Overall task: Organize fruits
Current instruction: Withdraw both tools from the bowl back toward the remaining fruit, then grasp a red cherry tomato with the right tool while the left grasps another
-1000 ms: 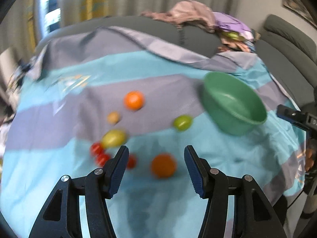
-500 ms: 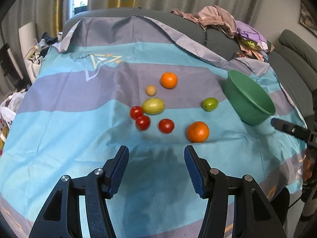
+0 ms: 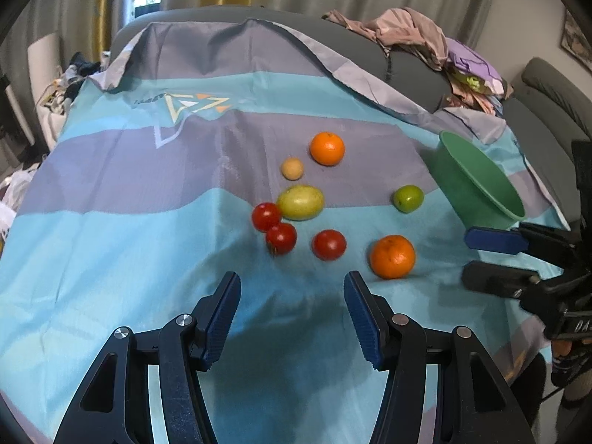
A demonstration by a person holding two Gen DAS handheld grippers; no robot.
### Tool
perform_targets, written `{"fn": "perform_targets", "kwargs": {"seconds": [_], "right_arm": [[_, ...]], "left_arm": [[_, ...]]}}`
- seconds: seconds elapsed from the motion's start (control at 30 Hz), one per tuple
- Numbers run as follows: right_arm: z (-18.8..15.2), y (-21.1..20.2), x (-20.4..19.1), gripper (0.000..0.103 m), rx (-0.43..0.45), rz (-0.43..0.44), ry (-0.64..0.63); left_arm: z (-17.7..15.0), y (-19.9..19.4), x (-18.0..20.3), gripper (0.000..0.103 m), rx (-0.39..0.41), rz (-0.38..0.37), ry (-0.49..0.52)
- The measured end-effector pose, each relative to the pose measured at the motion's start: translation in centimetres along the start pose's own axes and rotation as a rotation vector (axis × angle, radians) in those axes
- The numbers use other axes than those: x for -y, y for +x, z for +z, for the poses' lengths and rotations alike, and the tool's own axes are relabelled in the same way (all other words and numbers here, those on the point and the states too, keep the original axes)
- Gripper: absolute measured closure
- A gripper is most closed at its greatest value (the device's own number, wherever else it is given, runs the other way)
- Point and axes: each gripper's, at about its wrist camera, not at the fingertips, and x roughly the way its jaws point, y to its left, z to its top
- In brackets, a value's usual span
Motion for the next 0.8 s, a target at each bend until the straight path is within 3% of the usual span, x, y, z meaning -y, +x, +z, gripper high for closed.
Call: {"fn": "perform_targets", "kwargs": {"seconds": [0.33, 0.47, 0.53, 0.8], "right_arm": [[2.9, 5.5, -1.3, 0.048, -0.095, -0.012, -0.135], [3.4, 7.5, -1.5, 0.05, -0.157, -0.033, -0.203], [3.5, 8.5, -1.4, 0.056, -0.186, -0.036, -0.228], [3.9, 11.3, -1.1, 0.065, -0.249, -0.003, -0.276]], "left_arm": [[1.9, 3.1, -0.5, 0.045, -0.042, -0.028, 0.047], [2.3, 4.2, -0.4, 0.053, -0.068, -0.031, 0.092], [2.5, 4.7, -0.3, 0.058, -0.083, -0.021, 0.115], [2.9, 6.5, -1.0, 0.063, -0.147, -0.027, 0.121]]}}
